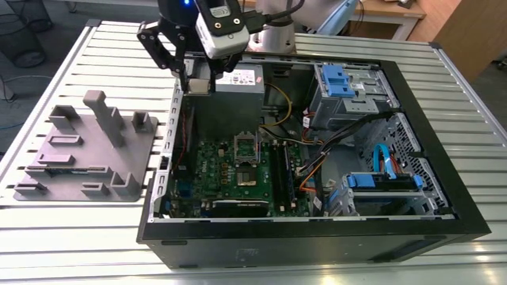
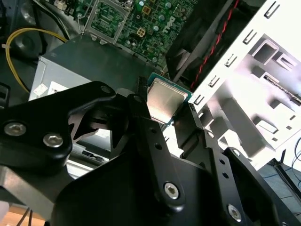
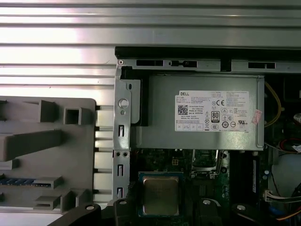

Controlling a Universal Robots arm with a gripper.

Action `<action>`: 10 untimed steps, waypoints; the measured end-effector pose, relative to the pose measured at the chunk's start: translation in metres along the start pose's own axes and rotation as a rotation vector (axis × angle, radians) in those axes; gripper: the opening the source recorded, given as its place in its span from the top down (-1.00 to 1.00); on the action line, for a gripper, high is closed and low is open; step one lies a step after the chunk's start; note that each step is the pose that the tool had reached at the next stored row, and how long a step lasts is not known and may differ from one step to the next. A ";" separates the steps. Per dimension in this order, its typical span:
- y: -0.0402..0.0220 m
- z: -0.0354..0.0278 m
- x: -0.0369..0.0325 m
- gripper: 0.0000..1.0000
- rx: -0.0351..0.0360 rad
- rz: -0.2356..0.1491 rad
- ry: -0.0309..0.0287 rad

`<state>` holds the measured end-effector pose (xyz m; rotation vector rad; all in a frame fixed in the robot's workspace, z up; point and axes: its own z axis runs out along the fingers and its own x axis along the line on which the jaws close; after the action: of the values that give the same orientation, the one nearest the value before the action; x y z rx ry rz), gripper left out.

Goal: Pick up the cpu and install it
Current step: 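Pick up the cpu and move it towards the insertion slot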

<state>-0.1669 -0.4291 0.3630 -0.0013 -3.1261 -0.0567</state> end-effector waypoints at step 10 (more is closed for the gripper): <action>0.0000 -0.0001 -0.0030 0.06 0.0000 0.000 0.0000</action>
<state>-0.1638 -0.4291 0.3630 -0.0013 -3.1261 -0.0567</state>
